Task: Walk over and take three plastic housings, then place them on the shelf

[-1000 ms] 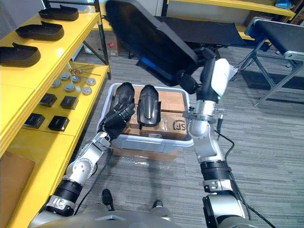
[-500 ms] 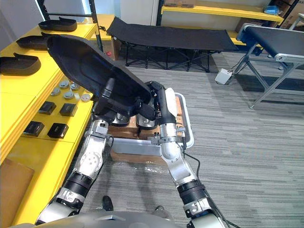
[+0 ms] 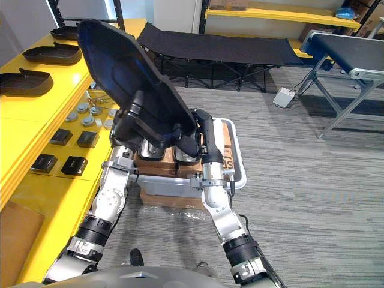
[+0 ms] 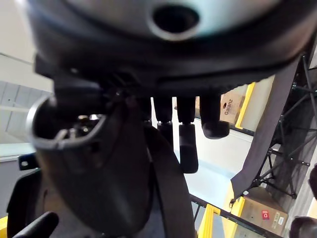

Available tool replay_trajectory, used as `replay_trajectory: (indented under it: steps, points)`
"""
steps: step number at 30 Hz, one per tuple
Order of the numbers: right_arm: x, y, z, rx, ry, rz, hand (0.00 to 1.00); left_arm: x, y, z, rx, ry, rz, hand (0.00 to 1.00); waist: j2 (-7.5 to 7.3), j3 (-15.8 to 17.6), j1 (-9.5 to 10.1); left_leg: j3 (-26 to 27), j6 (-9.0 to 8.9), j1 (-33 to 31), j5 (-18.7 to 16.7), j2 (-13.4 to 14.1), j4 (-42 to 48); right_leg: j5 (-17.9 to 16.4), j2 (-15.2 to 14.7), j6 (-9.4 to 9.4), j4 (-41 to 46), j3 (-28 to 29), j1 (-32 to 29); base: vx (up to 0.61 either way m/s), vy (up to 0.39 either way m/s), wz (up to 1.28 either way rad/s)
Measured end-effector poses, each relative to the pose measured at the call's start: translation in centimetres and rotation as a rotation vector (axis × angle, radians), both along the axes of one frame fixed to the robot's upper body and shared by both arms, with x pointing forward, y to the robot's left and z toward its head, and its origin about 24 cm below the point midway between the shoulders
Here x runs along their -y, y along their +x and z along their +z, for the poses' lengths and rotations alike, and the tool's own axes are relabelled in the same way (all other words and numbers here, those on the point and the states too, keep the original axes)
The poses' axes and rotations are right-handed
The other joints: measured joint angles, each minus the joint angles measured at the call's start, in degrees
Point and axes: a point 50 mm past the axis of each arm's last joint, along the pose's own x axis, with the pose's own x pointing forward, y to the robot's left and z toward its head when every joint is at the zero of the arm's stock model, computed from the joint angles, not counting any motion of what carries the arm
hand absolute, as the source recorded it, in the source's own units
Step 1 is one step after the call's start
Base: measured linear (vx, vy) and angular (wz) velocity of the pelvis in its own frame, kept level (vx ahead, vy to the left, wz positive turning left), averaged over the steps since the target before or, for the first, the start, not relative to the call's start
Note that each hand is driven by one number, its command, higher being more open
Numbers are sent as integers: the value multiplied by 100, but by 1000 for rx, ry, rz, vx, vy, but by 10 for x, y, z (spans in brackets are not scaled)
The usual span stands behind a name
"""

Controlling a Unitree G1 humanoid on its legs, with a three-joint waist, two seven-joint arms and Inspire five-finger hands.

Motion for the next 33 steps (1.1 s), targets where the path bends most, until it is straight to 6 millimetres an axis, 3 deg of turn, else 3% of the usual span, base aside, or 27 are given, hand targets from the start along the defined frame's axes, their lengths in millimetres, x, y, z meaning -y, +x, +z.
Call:
replay_trajectory:
  steps: [11,12,18,22,24,29,33]
  points:
    - [-4,-11,-14,-46,-79,70,0,-17,0,-7,22,203,-27,0,-73,-85,17,13,-29,1,-21,89,2,85,47,32,-202,12,71,20,-5,-1]
    - [-4,-11,-14,-48,-80,72,100,-17,0,-7,22,205,-27,0,-83,-91,15,12,-28,1,-21,89,2,85,47,33,-202,13,71,0,0,0]
    - [-10,-13,-21,-73,-94,109,100,-18,-2,-19,-8,250,-38,0,-103,-108,8,10,-30,33,-22,94,2,91,59,33,-204,25,97,0,0,0]
    - [-17,-10,-16,-68,-61,143,100,-20,-19,-39,-87,379,35,0,-37,-183,16,7,-31,42,-23,32,1,89,65,32,-204,25,103,0,0,0]
    - [-20,-10,-6,-49,-13,183,100,-28,-31,-39,-89,489,119,0,-29,-188,19,-6,-35,38,-26,29,2,74,65,9,-204,15,104,0,16,1]
    - [-12,-18,27,29,177,238,100,-55,-49,-4,11,599,405,0,-30,-191,150,-64,-50,37,-40,12,2,57,54,-9,-200,-56,140,19,9,6]
    - [-3,-20,23,-49,426,349,100,-83,-54,17,59,607,668,0,-31,-194,155,-112,-47,36,-43,-16,0,51,34,-10,-180,-112,168,19,23,7]
